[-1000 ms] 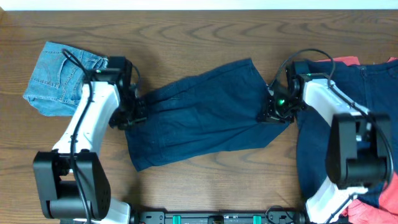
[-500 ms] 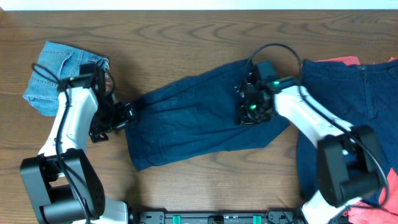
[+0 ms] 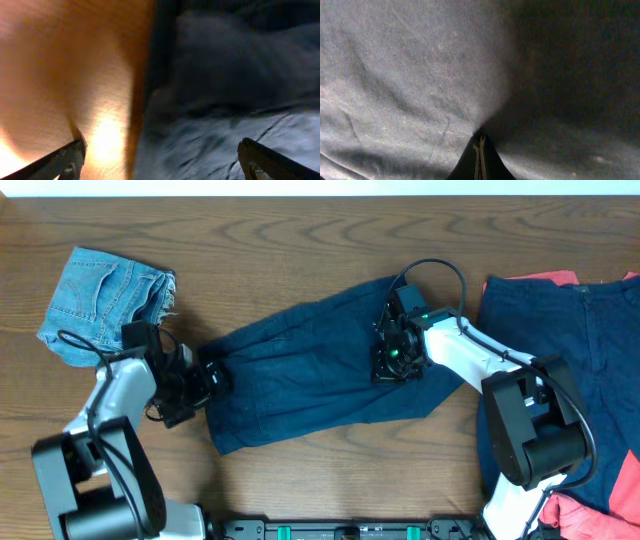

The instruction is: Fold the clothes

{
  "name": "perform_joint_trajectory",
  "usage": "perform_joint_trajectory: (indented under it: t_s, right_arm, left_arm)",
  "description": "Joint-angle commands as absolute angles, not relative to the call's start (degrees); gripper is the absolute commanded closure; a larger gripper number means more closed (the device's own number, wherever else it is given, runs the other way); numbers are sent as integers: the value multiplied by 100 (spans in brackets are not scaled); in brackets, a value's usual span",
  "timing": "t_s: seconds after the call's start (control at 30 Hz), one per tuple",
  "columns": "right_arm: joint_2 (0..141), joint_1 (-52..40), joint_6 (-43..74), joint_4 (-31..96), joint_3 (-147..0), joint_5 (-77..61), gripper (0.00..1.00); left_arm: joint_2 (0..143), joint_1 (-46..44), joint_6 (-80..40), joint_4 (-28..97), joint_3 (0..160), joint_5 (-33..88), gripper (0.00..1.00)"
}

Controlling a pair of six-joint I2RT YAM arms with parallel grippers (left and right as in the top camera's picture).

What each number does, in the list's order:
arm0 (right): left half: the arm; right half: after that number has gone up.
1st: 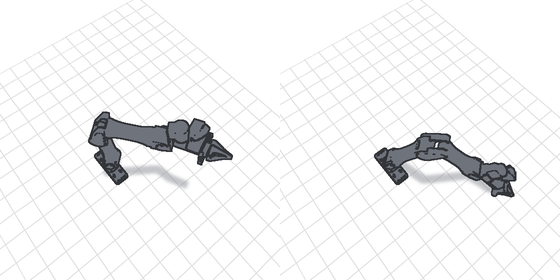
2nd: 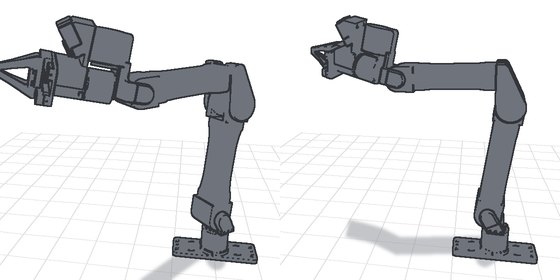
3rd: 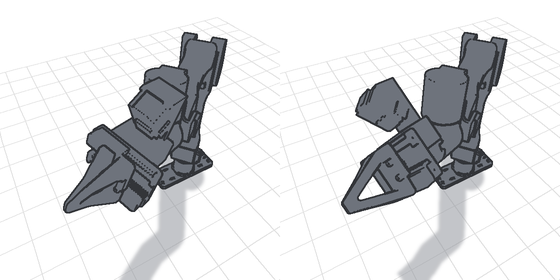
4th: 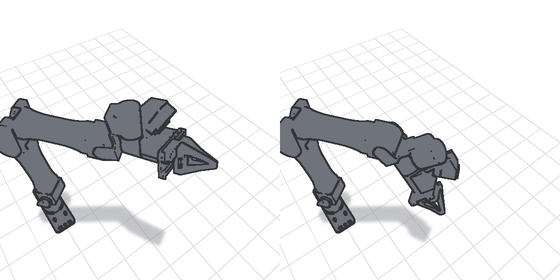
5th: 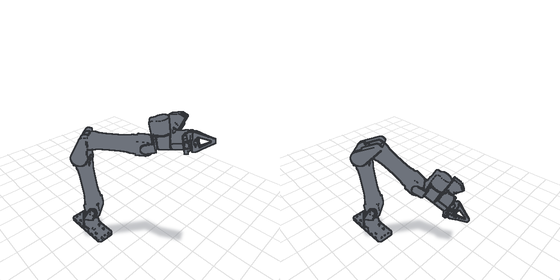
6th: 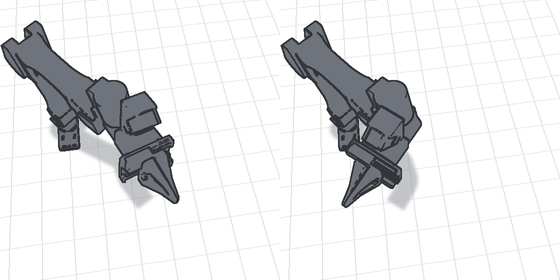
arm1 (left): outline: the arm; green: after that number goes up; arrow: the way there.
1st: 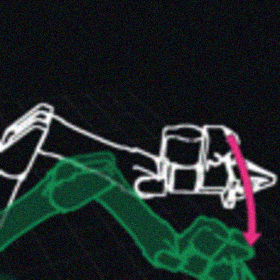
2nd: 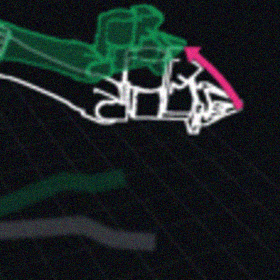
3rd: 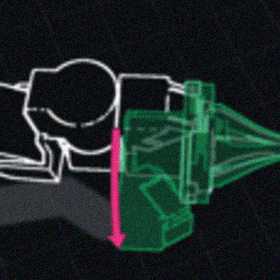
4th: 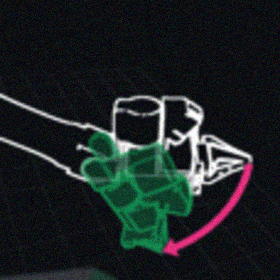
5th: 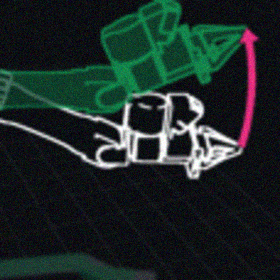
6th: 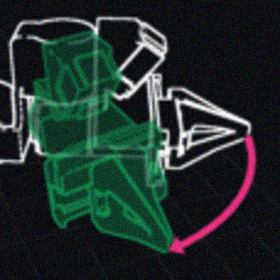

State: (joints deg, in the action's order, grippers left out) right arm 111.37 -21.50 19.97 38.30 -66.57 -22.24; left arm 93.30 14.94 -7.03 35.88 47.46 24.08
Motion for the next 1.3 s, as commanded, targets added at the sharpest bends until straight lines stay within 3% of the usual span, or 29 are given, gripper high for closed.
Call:
perform_joint_trajectory:
  t_s: [0.0,0.43,0.8,0.87,1.1,1.27]
  right_arm:
    - [11242,-2178,2078,3833,-6654,-2250,99]
    - [11242,-2178,2078,3828,-6654,-2250,99]
    - [11240,-2176,2078,3833,-6654,-2250,99]
    - [11240,-2176,2078,3841,-6654,-2250,99]
    - [11065,-2167,1911,4193,-6659,-2252,99]
    - [10621,-2185,908,4351,-6665,-2816,97]
  left_arm:
    - [9548,1404,-609,3129,4241,2657,3]
    - [10071,757,-650,2386,4156,2637,21]
    - [10134,683,-504,2740,4230,3085,88]
    - [10055,687,-370,3083,4388,2982,94]
    - [9649,895,-368,5837,5957,1066,94]
    - [9535,956,-456,7279,7282,810,94]
